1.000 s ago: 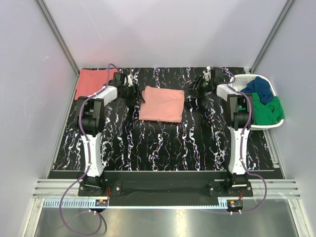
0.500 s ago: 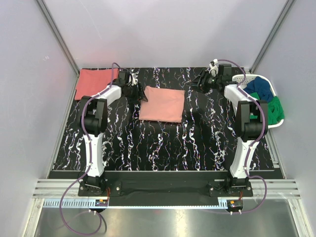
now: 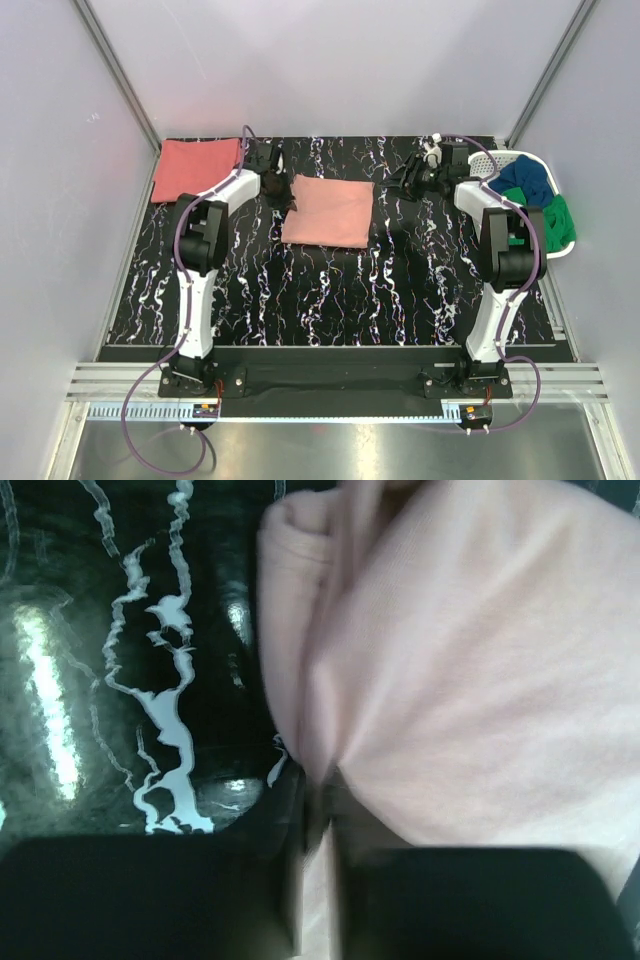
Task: Fold and stack the t-shirts
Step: Neatly place the folded tshirt to the corner
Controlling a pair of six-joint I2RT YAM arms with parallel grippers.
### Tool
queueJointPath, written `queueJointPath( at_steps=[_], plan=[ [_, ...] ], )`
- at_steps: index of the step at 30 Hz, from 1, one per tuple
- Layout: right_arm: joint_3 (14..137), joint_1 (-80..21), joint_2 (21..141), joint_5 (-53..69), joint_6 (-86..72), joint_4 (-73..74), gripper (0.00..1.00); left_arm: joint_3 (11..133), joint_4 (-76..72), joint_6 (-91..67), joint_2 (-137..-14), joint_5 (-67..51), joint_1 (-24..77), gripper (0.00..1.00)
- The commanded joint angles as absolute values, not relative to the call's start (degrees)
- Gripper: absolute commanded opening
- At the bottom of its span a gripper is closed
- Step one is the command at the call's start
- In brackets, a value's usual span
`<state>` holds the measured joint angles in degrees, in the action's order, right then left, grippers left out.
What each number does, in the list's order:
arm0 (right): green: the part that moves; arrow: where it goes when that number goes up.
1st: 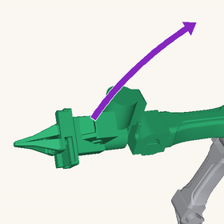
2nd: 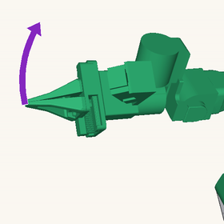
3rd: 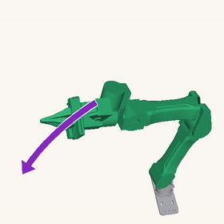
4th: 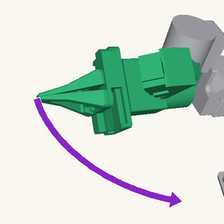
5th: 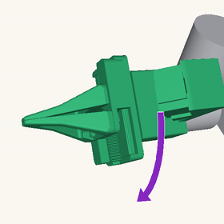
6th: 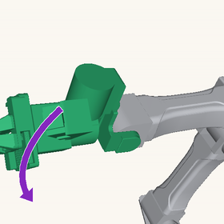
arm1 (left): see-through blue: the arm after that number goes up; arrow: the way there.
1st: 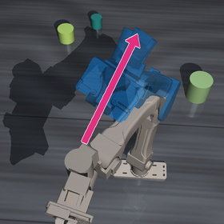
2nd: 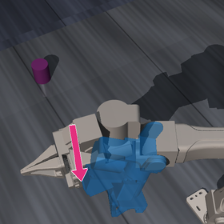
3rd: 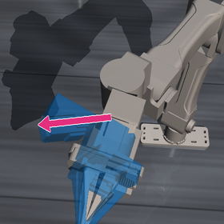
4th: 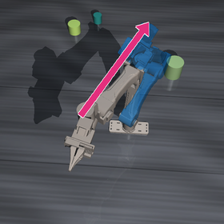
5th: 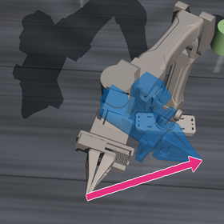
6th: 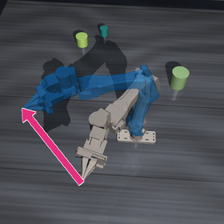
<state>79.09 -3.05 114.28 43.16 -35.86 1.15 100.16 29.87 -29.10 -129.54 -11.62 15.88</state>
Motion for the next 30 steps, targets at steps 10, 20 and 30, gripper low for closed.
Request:
queueJointPath(
  at_steps=[10, 20, 30],
  plan=[
    [77.3, -3.0, 107.7, 43.8, -35.9, -3.1, 0.52, 100.9, 40.5, -27.0, -118.7, -0.2, 17.0, 0.0],
    [77.8, -3.0, 108.2, 43.4, -35.2, -2.2, 0.52, 102.9, 43.8, -25.9, -120.1, 9.6, 19.2, 0.0],
    [79.3, -3.0, 108.2, 42.6, -33.9, -0.4, 0.53, 99.8, 44.0, -29.4, -122.3, 1.5, 13.5, 0.03]
  ],
)
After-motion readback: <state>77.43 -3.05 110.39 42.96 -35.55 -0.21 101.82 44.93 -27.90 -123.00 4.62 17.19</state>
